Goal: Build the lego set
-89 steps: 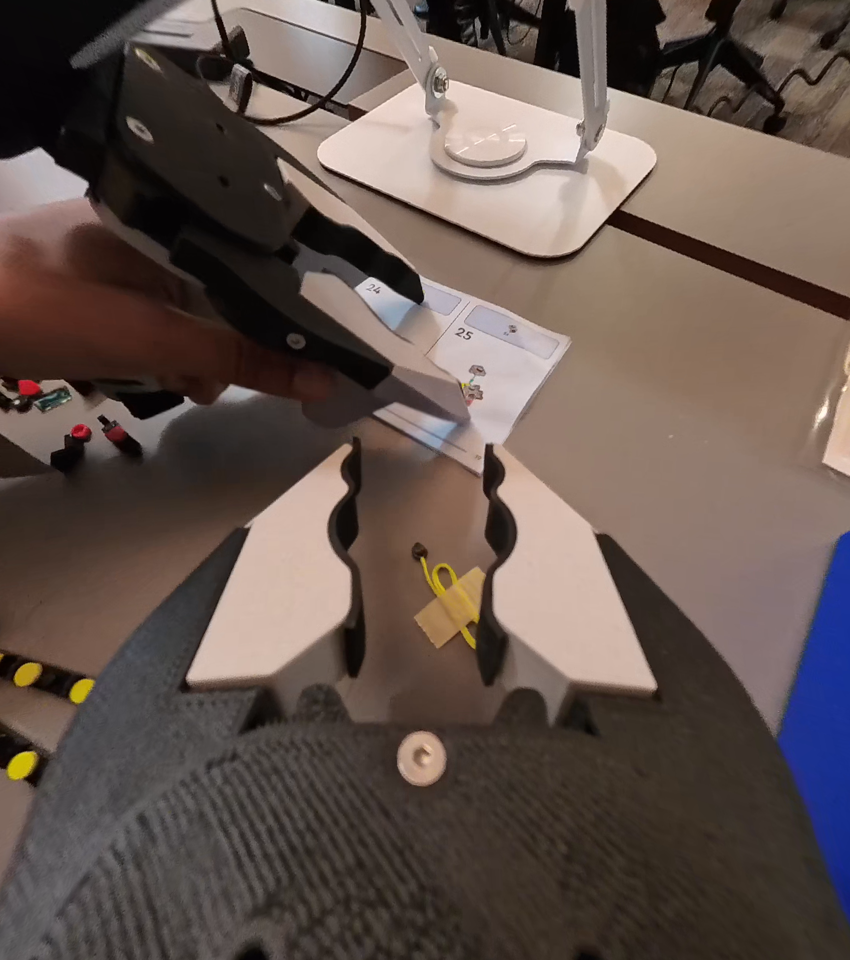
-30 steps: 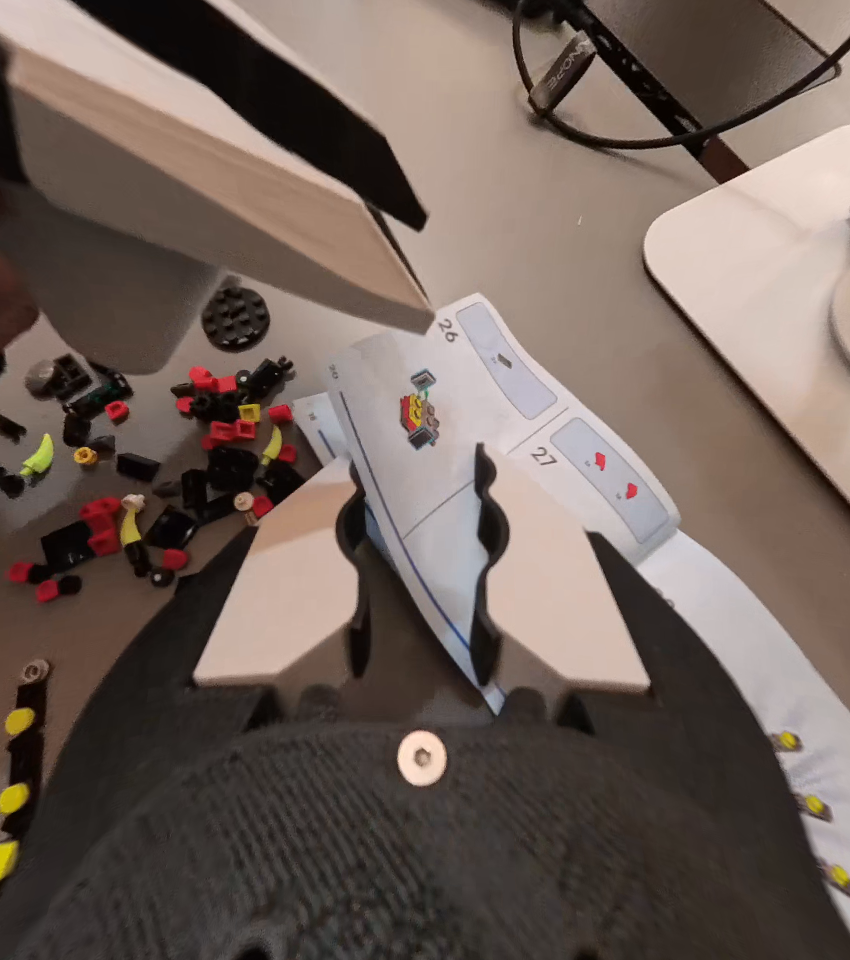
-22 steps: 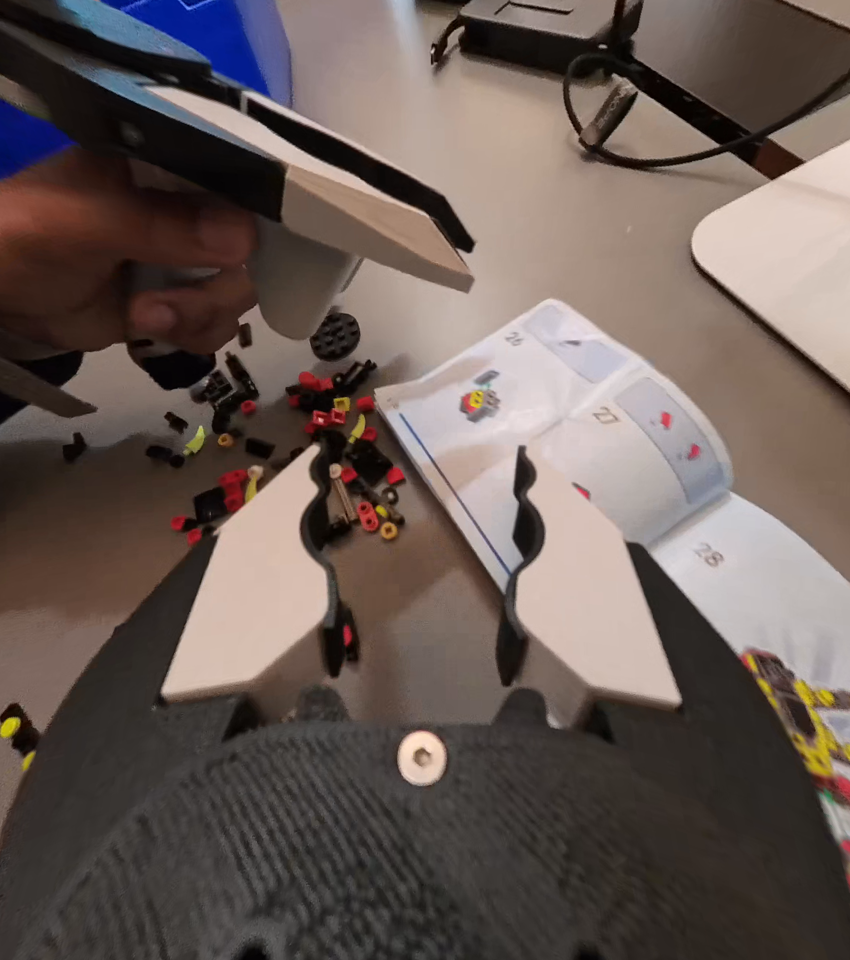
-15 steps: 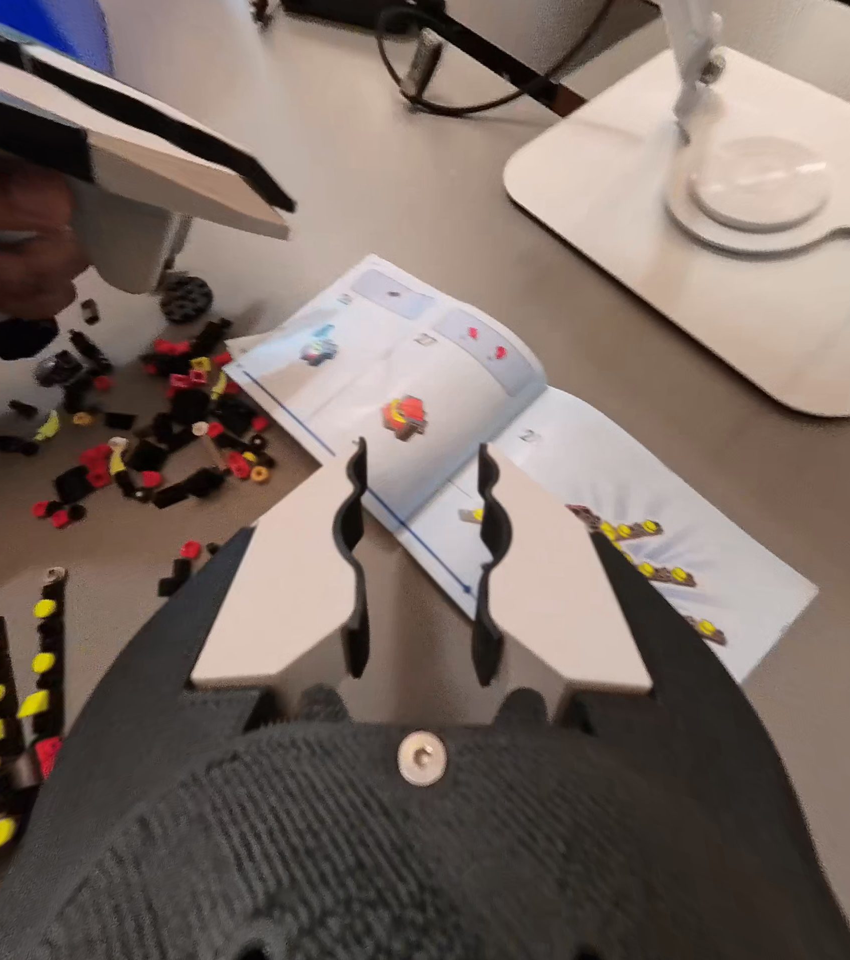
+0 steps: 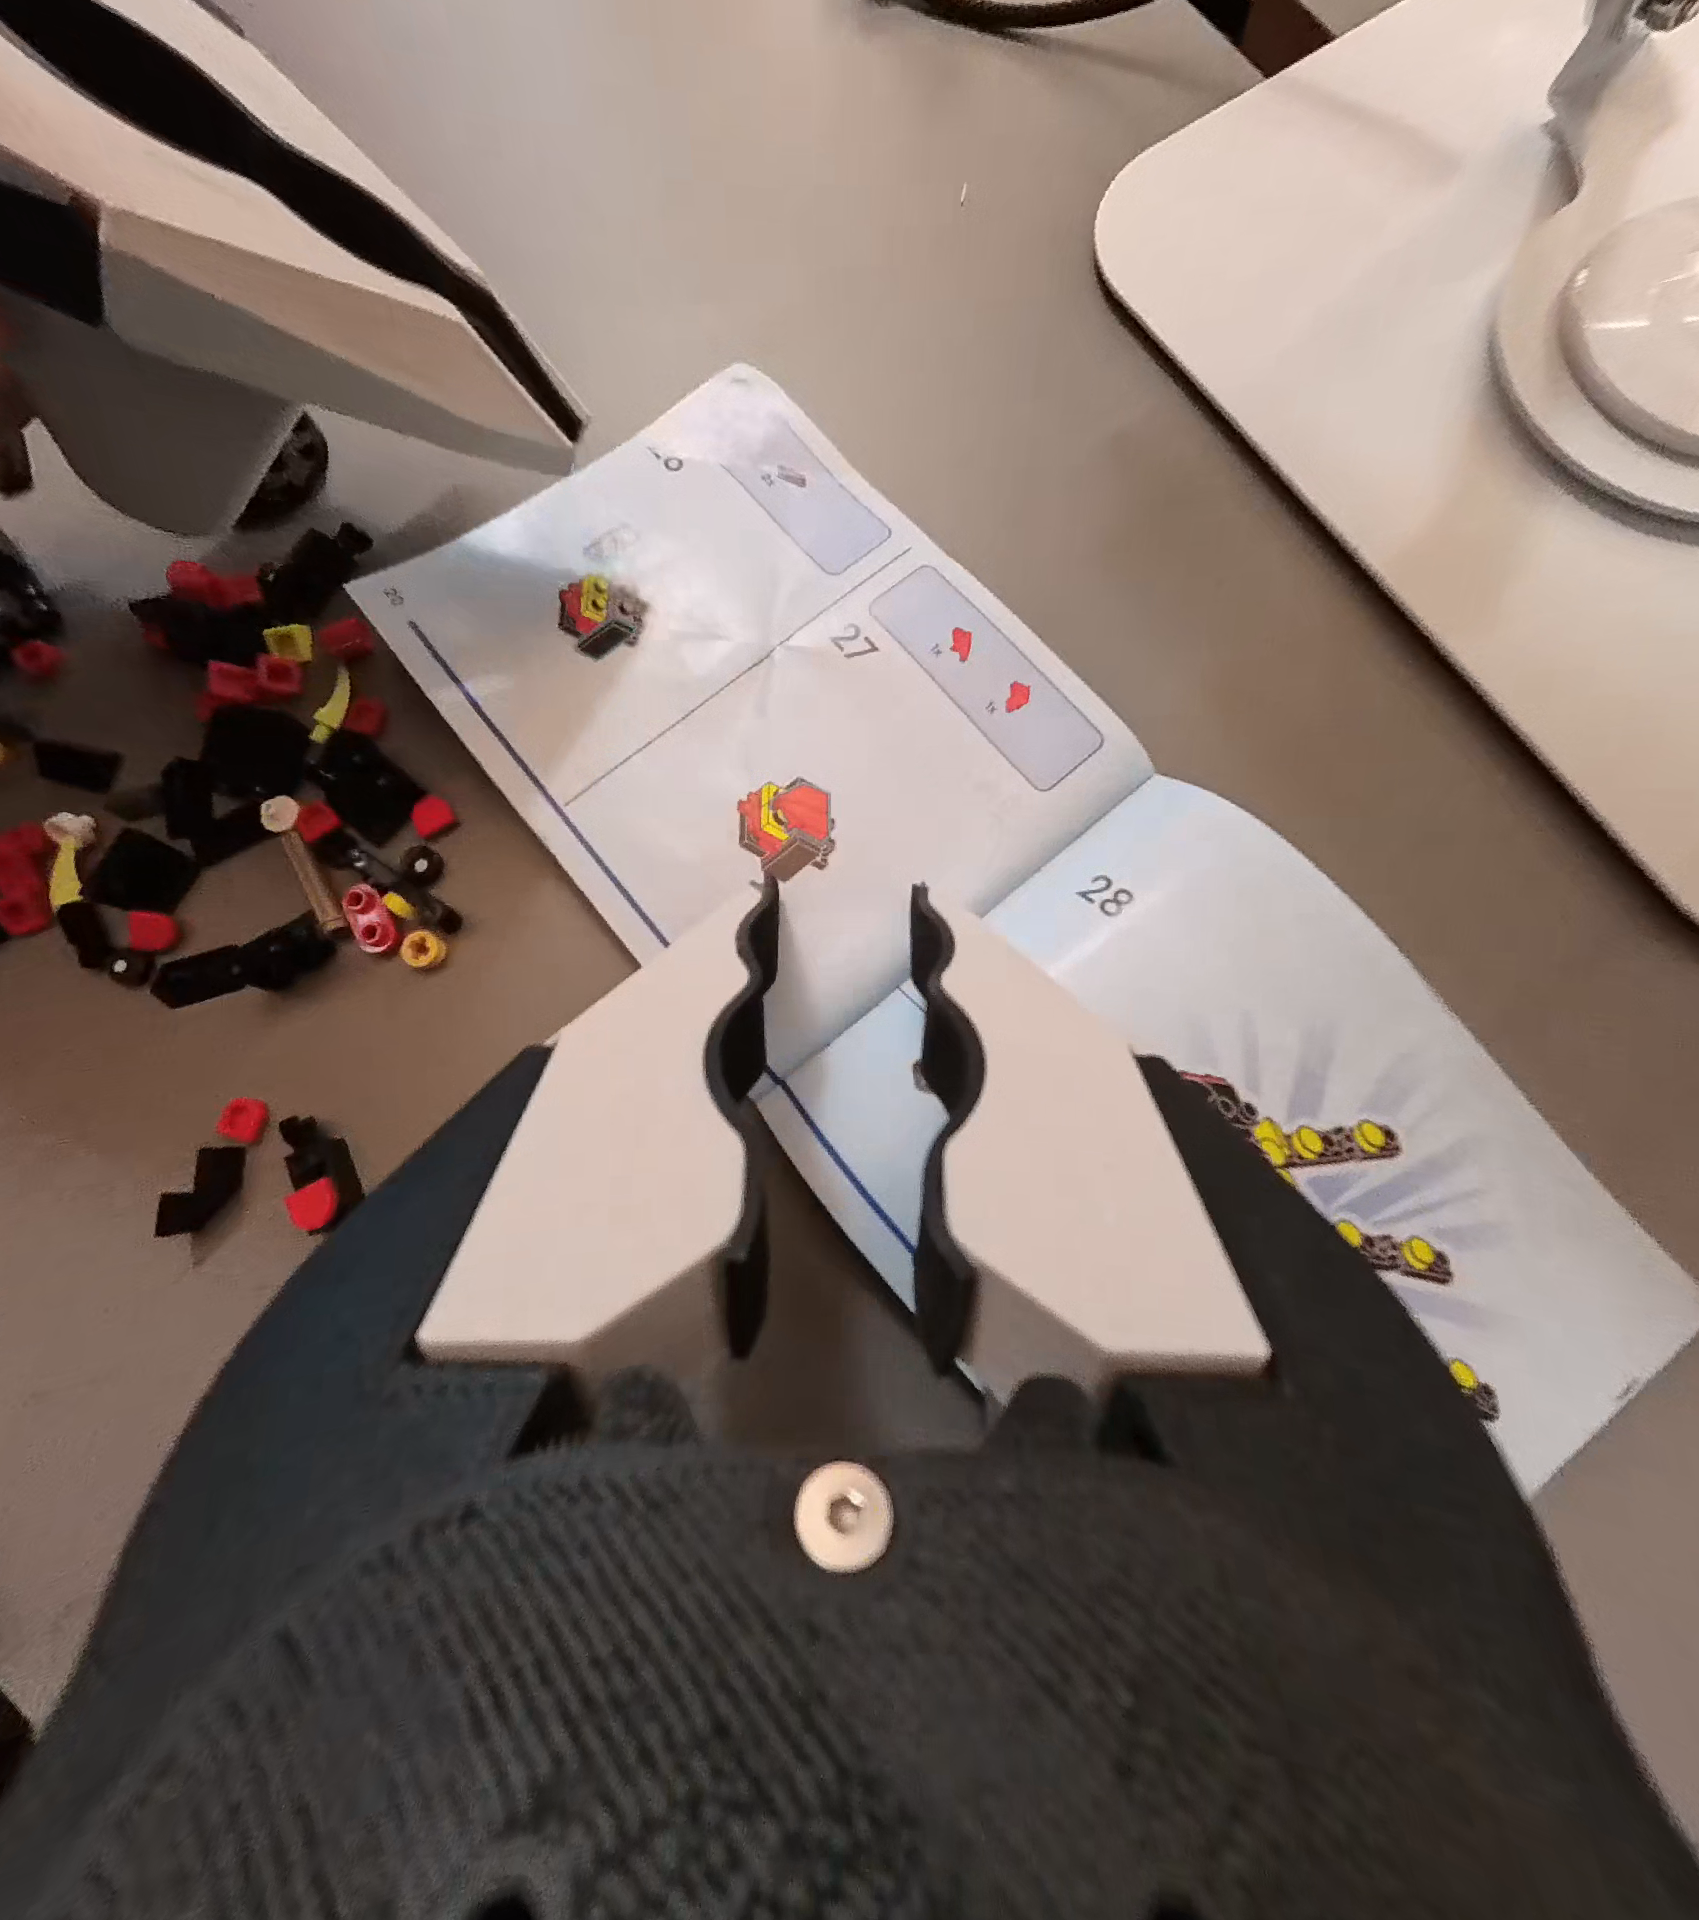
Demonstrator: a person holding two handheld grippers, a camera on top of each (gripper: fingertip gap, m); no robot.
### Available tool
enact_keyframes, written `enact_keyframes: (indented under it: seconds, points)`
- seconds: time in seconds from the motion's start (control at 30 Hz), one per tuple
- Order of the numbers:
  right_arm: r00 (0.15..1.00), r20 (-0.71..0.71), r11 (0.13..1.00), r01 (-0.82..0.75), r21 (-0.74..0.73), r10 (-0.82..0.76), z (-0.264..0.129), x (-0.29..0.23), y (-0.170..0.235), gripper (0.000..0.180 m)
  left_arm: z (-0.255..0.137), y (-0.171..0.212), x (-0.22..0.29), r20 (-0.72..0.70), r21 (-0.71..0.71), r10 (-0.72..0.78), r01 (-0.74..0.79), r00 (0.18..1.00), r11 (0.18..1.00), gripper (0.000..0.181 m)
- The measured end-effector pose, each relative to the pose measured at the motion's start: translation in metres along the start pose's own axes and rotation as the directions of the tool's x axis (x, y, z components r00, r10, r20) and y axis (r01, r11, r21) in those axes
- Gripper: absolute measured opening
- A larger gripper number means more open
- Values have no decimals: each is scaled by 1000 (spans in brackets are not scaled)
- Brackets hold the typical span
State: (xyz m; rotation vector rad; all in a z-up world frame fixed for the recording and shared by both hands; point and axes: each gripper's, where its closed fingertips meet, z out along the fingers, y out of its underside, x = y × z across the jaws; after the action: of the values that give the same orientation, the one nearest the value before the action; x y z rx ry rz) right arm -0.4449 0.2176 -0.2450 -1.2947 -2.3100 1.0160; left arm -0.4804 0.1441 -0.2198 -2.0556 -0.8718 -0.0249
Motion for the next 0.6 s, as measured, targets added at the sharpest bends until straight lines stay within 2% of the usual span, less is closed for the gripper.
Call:
enact_keyframes:
  seconds: [0.47,0.6]
  points:
    - [999,5,999,-49,12,49,1,1,0,22,0,1,-7,7,-1,-13,13,1000,1000,0]
    - [998,-32,997,-46,56,47,-8,5,-11,32,-3,-2,-6,13,7,-3,3,1000,1000,0]
